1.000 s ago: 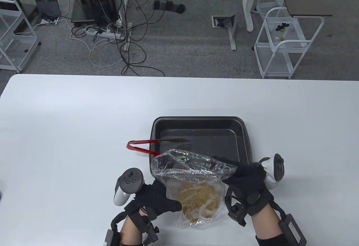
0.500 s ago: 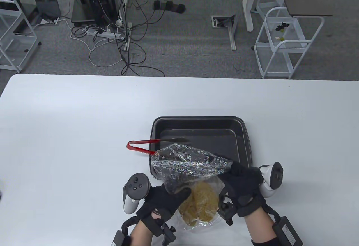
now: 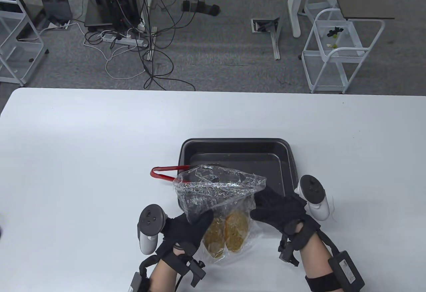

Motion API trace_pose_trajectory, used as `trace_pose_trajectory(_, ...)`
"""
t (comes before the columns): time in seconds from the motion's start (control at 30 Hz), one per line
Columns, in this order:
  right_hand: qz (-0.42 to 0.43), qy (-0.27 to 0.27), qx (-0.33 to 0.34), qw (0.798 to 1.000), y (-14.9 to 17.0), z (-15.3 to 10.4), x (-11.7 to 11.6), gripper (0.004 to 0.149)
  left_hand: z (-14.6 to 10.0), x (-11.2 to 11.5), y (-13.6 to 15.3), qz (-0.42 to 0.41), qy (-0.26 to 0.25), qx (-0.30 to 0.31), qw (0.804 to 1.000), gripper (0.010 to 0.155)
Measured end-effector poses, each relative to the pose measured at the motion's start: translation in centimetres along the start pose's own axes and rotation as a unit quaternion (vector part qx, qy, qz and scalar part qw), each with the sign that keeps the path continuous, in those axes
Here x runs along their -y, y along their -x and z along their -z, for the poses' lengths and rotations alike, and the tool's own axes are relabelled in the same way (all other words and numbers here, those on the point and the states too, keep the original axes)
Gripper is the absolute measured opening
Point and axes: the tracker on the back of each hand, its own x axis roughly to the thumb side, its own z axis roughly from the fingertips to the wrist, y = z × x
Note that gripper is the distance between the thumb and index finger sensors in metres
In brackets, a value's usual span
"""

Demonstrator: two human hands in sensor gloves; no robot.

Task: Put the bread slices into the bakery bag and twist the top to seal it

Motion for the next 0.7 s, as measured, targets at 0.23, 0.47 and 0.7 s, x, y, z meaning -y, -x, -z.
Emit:
trace_pose_trajectory(0.23,-0.089,0.123,0.016,0.988,-1.9,-0.6,0.1,0.038,0.0,-1.0,-0.1,0.000,-0.017,-0.001,1.000,0.042)
trace_pose_trajectory(0.47,-0.041,0.131,-0.015,0.990,-0.8,-0.7,0.8,0.051,-0.3,-1.4,-0.1,-0.006,-0.018,0.013,1.000,0.047)
trace_pose_trajectory(0.7,-0.099,0.122,0.054,0.986,-2.3,-0.1,-2.2,0.040,0.0,1.0,-1.6,0.124,0.097,0.013,0.987,0.134)
